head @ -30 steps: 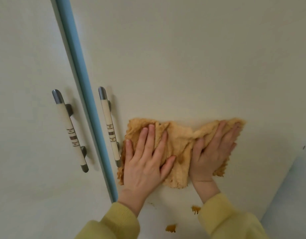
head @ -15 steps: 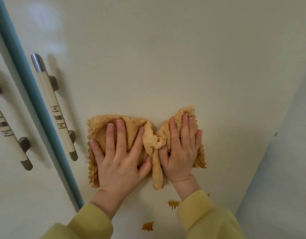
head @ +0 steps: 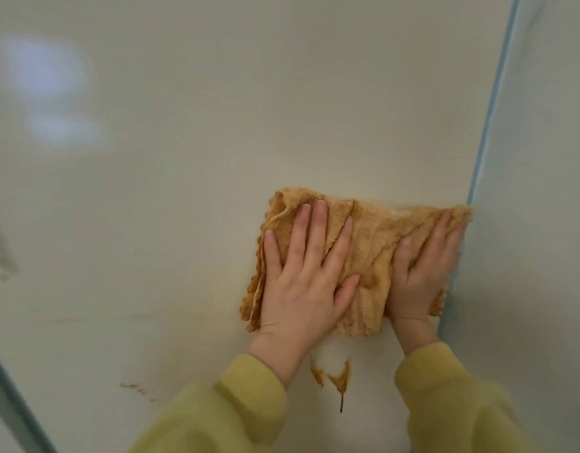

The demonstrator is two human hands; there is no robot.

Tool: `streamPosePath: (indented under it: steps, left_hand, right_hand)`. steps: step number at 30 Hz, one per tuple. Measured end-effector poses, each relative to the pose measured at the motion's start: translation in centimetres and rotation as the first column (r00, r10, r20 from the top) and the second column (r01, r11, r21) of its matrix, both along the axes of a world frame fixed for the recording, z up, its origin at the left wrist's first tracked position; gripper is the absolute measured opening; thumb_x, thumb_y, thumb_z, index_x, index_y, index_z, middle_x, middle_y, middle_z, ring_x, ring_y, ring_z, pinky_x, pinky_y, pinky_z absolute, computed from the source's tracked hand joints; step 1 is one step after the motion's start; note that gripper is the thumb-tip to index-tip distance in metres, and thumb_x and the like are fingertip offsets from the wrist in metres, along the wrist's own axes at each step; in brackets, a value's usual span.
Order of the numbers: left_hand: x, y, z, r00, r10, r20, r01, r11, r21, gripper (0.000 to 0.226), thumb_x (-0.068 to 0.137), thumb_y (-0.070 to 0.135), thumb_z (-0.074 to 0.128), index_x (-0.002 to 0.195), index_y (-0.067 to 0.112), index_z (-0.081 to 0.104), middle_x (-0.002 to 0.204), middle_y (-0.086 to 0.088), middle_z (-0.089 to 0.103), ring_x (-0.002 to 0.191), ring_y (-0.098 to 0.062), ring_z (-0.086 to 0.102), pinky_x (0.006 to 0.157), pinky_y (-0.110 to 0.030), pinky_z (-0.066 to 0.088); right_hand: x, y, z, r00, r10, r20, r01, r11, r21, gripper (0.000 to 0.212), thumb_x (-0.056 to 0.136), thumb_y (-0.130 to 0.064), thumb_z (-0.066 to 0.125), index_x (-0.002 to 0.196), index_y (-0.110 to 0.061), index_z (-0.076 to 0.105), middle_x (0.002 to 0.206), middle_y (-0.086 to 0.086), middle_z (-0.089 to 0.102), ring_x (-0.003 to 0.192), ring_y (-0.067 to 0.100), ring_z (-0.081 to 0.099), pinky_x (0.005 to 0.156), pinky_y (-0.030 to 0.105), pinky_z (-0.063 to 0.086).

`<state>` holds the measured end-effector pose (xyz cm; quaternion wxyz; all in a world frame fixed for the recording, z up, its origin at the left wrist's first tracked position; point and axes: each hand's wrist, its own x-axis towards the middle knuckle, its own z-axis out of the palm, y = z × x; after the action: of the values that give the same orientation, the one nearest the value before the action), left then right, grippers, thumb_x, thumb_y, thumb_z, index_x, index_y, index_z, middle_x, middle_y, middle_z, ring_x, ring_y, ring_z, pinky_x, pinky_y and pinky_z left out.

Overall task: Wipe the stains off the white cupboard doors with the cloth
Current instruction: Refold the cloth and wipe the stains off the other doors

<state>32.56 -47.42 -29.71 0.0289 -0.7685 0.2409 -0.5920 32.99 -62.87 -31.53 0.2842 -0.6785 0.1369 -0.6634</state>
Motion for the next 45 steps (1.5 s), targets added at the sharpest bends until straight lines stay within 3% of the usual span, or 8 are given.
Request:
streamPosePath:
  steps: [3,9,12,17,24,31,39,45]
  left_hand:
    - [0.0,-2.7,-1.4,0.998,-0.054,-0.015,0.056,0.991,0.119,0.069,0.086,0.051,0.038,0.145,0.017,0.022,0.153,-0.011,0.016,0.140,-0.030,0.007,0.111,-0.051,-0.009]
    - [0.3,-4.2,-6.7,0.991,-0.133,-0.004,0.126,0.930,0.345,0.057,0.082,0.036,0.034,0.134,0.014,0.046,0.148,-0.011,0.033,0.138,-0.025,0.028,0.113,-0.044,0.007]
    - [0.6,-1.0,-9.7,0.990,-0.139,0.040,0.110,0.906,0.408,0.059,0.082,0.036,0.028,0.134,0.013,0.047,0.147,-0.011,0.035,0.137,-0.024,0.030,0.113,-0.042,0.010]
    - [1.0,5.6,-8.8,0.979,-0.111,0.169,0.027,0.900,0.436,0.065,0.084,0.045,0.026,0.137,0.010,0.042,0.146,-0.013,0.036,0.136,-0.026,0.032,0.111,-0.045,0.012]
    - [0.9,14.6,-2.9,0.971,0.061,0.230,-0.117,0.965,0.237,0.073,0.087,0.055,0.020,0.145,0.011,0.024,0.152,-0.015,0.020,0.141,-0.027,0.018,0.112,-0.045,0.005]
    - [0.0,20.9,0.4,0.978,0.169,0.123,-0.164,0.985,-0.047,0.079,0.084,0.060,0.011,0.148,0.014,0.008,0.155,-0.014,0.002,0.143,-0.026,0.000,0.113,-0.045,-0.002]
    - [0.0,19.6,-14.6,0.992,0.080,0.094,-0.063,0.984,-0.168,0.072,0.087,0.050,0.028,0.145,0.009,0.019,0.152,-0.012,0.013,0.142,-0.025,0.003,0.113,-0.045,0.001]
    - [0.1,18.2,-23.2,0.997,0.082,0.008,-0.081,0.989,-0.123,0.080,0.080,0.042,0.037,0.147,0.013,0.004,0.155,-0.008,-0.005,0.143,-0.022,-0.003,0.113,-0.045,0.000]
  right_hand:
    - [0.2,-1.8,-1.6,1.000,0.006,-0.014,-0.006,1.000,0.025,0.072,0.091,-0.047,0.023,0.139,0.008,0.026,0.145,0.033,0.021,0.136,0.040,0.022,0.106,0.049,0.019]
    - [-0.2,-1.8,-11.0,1.000,0.021,-0.012,-0.020,0.994,0.105,0.084,0.091,-0.060,0.011,0.139,0.007,0.025,0.146,0.030,0.022,0.137,0.040,0.021,0.110,0.045,0.015]
    - [-0.3,1.7,-14.8,0.998,0.046,-0.035,-0.042,0.994,0.099,0.091,0.084,-0.070,0.001,0.144,-0.003,0.017,0.152,0.022,0.012,0.142,0.030,0.009,0.113,0.043,0.006]
    - [-0.3,5.4,-14.1,0.997,0.020,-0.078,-0.016,0.998,0.056,0.082,0.081,-0.057,0.011,0.146,-0.008,0.014,0.154,0.018,0.006,0.143,0.028,0.003,0.114,0.043,0.002]
    - [-0.7,12.4,-5.3,0.997,-0.001,-0.083,-0.023,0.959,-0.284,0.082,0.079,-0.063,0.012,0.148,-0.017,0.013,0.155,0.015,0.005,0.144,0.024,0.001,0.113,0.042,-0.002]
    - [-1.2,18.6,2.9,0.986,-0.025,-0.164,-0.064,0.853,-0.518,0.071,0.089,-0.063,0.028,0.147,-0.030,0.005,0.156,0.012,-0.008,0.143,0.023,-0.011,0.113,0.046,-0.007]
    - [-0.2,19.4,-11.2,0.999,0.009,-0.034,-0.028,0.764,-0.644,0.067,0.086,-0.052,0.031,0.143,-0.016,0.027,0.150,0.013,0.024,0.140,0.022,0.014,0.111,0.043,0.002]
    - [-0.4,19.3,-19.7,0.996,0.021,-0.085,-0.073,0.737,-0.671,0.060,0.085,-0.038,0.033,0.140,-0.015,0.026,0.148,0.006,0.022,0.143,0.012,-0.007,0.111,0.039,0.005]
